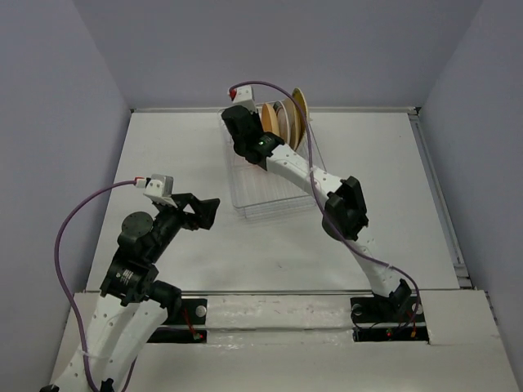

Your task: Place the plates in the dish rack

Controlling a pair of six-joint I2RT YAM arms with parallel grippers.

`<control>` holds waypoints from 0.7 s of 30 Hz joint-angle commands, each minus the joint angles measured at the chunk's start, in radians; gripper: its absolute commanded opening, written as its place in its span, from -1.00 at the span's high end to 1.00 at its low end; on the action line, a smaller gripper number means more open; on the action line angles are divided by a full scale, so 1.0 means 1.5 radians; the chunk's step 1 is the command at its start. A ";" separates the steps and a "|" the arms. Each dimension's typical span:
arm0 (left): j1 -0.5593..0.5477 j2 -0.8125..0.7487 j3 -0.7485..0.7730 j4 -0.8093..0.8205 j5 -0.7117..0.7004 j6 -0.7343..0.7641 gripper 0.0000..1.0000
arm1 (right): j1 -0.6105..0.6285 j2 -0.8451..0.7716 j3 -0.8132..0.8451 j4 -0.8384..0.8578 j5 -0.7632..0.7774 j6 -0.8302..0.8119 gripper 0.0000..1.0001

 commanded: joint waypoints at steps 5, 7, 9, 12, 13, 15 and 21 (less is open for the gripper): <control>0.013 0.004 0.007 0.014 -0.018 -0.002 -0.98 | 0.000 0.023 0.035 0.022 -0.053 0.028 -0.03; 0.017 0.006 0.007 0.013 -0.023 -0.002 -0.98 | 0.000 0.002 0.026 0.022 -0.057 0.023 -0.51; 0.020 0.011 0.007 0.013 -0.024 -0.002 -0.98 | 0.000 -0.046 -0.008 0.022 -0.062 0.029 -0.52; 0.029 0.017 0.008 0.011 -0.029 -0.003 -0.98 | 0.000 -0.115 -0.061 0.024 -0.088 0.051 -0.52; 0.032 0.018 0.007 0.011 -0.029 -0.002 -0.98 | 0.000 -0.173 -0.083 0.025 -0.117 0.057 -0.52; 0.038 0.017 0.008 0.011 -0.029 -0.002 -0.98 | 0.000 -0.276 -0.169 0.031 -0.169 0.083 -0.52; 0.049 0.004 0.007 0.013 -0.033 -0.001 -0.98 | 0.000 -0.569 -0.537 0.122 -0.302 0.128 -0.69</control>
